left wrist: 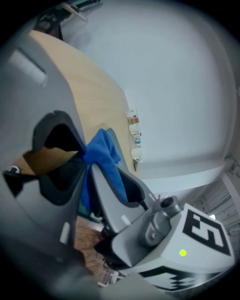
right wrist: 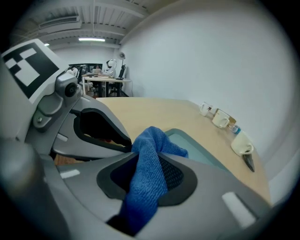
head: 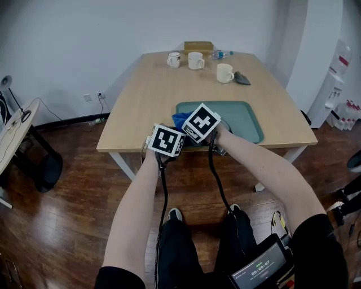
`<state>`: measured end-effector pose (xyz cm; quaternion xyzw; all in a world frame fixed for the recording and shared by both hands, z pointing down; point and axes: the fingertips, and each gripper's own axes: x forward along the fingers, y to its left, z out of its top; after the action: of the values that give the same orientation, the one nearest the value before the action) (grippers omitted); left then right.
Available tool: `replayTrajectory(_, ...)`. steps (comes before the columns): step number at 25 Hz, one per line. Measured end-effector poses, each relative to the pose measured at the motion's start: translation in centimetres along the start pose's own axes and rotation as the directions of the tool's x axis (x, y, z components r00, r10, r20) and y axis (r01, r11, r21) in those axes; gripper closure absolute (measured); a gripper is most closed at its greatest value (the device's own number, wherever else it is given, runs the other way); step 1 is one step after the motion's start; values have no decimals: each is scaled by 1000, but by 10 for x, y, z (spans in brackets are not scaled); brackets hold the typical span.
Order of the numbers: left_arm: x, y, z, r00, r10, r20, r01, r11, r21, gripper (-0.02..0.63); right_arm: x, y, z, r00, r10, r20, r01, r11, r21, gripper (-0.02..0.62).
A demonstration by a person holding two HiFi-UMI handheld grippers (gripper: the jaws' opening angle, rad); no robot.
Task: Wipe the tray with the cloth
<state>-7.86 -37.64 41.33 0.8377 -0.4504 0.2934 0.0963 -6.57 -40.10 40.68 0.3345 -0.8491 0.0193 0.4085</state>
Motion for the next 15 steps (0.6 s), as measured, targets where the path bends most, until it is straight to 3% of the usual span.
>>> replayTrajectory(2,0,1,0,1000,2,-4,-2,1000,-2,535,-5,-13,-11,1000,-18,-10,18,1000,-8,488)
replayTrajectory(7,0,4,-3,1000,6,-10,-6,1000,-12,535,-45,-72,-67,992,-98,-74,104,992,77,488)
replayTrajectory(12,1,3,3,1000,-22,-11,22,999,-26,535,-90,-149,-153,947,-240,-213,276,948,158,488)
replayTrajectory(15,0,3,0,1000,-21,-13,20,999,-26,535,-100,-160,-169,954,-226,-198,273,928,253,488)
